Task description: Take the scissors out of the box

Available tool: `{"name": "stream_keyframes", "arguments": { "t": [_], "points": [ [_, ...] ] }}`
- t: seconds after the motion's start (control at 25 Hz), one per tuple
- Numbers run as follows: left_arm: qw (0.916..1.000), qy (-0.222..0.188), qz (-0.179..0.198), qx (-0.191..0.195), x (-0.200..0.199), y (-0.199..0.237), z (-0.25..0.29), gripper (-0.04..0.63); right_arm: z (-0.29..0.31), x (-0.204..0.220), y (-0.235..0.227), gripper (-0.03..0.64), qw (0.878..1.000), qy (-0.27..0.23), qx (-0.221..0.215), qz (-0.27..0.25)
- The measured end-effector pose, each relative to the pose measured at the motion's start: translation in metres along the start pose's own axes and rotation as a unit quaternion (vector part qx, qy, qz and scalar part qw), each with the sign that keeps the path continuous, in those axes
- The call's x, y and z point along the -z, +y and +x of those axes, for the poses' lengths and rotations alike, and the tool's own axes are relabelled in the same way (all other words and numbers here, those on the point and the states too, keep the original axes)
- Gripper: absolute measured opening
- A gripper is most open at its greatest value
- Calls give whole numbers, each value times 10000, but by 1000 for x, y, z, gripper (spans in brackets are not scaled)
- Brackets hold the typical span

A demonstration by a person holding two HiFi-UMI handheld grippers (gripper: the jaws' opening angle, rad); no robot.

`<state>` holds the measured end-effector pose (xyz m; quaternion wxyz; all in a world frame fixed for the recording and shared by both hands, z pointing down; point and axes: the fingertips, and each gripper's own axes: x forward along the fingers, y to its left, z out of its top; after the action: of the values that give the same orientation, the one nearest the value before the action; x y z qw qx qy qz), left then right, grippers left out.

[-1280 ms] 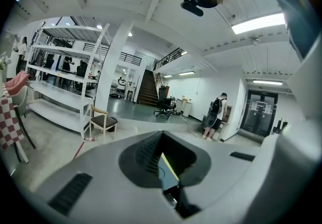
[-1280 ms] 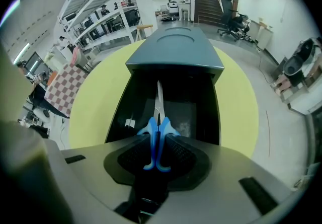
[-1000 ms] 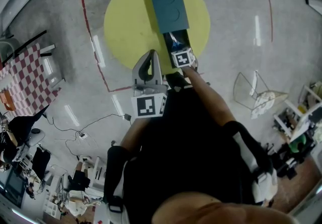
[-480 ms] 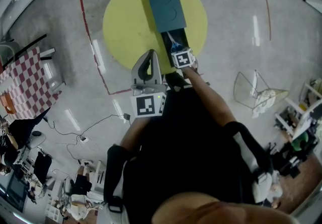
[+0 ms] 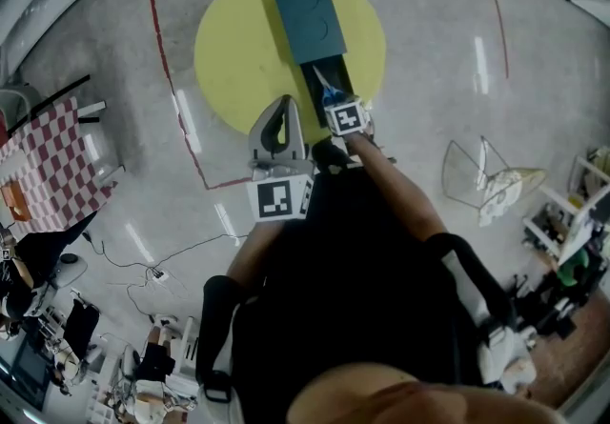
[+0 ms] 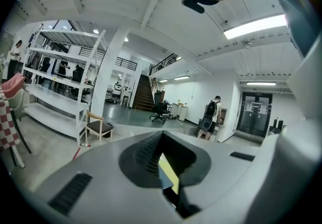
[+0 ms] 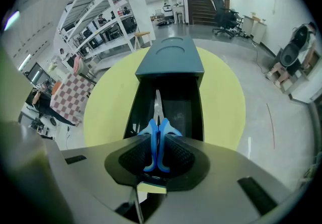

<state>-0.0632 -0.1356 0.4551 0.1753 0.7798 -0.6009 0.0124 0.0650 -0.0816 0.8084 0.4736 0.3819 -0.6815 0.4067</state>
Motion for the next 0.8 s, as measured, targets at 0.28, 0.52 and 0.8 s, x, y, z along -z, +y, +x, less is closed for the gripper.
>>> {"name": "stream_keyframes", "arguments": {
  "t": [0.28, 0.52, 0.8],
  "points": [
    [10000, -72, 40, 24, -4, -4, -11, -5, -18, -4, 5, 83, 9995, -303, -93, 28],
    [9997, -190, 123, 61, -11, -9, -16, -5, -43, -14, 7, 83, 9979, -647, -81, 13],
    [9993, -298, 223, 47, -15, -9, -15, -5, -73, -34, 9, 83, 9935, -1135, -79, -15]
  ]
}}
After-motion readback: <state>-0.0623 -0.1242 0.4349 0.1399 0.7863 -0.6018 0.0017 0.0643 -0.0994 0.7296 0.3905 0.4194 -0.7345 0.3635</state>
